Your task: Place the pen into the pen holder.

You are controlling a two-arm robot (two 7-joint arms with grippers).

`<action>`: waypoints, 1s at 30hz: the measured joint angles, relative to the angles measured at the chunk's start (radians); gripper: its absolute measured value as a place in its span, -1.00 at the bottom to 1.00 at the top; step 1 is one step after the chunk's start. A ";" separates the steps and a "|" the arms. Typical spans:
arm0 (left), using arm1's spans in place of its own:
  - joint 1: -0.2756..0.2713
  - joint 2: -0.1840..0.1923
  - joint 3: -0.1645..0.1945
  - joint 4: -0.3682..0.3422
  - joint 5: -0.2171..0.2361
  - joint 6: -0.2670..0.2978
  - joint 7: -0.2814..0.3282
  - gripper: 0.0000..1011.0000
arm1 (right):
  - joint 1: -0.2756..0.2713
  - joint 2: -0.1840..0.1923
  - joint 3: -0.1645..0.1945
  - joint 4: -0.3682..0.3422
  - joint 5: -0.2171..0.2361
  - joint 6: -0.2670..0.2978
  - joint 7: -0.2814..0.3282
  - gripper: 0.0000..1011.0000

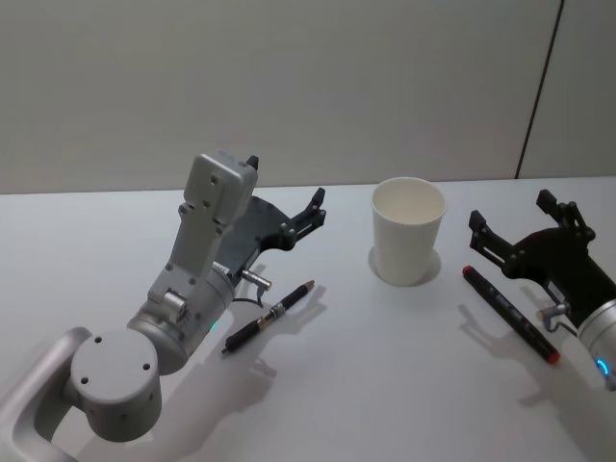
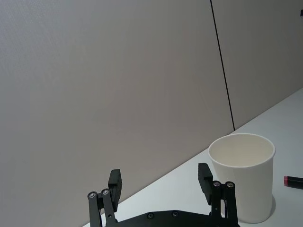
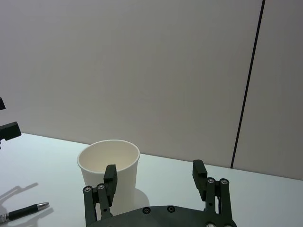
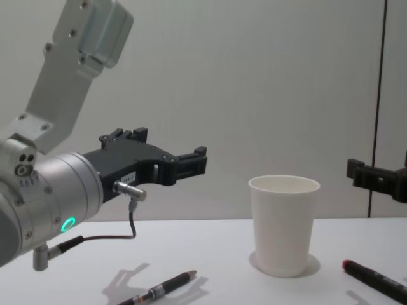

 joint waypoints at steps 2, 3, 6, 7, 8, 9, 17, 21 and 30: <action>0.000 0.000 0.000 0.000 0.000 0.000 0.000 0.98 | 0.000 0.000 0.000 0.000 0.000 0.000 0.000 0.98; 0.000 0.000 0.000 0.000 0.000 0.000 0.000 0.98 | 0.000 0.000 0.000 0.000 0.000 0.000 0.000 0.98; 0.000 0.000 0.000 0.000 0.000 0.000 0.000 0.98 | 0.000 0.000 0.000 0.000 0.000 0.000 0.000 0.98; 0.000 0.000 0.000 0.000 0.000 0.000 0.000 0.98 | 0.000 0.000 0.000 0.000 0.000 0.000 0.000 0.98; 0.000 0.000 0.000 0.000 0.000 0.000 0.000 0.98 | 0.000 0.000 0.000 0.000 0.000 0.000 0.000 0.98; 0.000 0.000 0.000 0.000 0.000 0.000 0.000 0.98 | 0.000 0.000 0.000 0.000 0.000 0.000 0.000 0.98; 0.000 0.000 0.000 0.000 0.000 0.000 0.000 0.98 | 0.000 0.000 0.000 0.000 0.000 0.000 0.000 0.98; 0.000 0.000 0.000 0.000 0.000 0.000 0.000 0.98 | 0.000 0.000 0.000 0.000 0.000 0.000 0.000 0.98; 0.000 0.000 0.000 0.000 0.000 0.000 0.000 0.98 | 0.000 0.000 0.000 0.000 0.000 0.000 0.000 0.98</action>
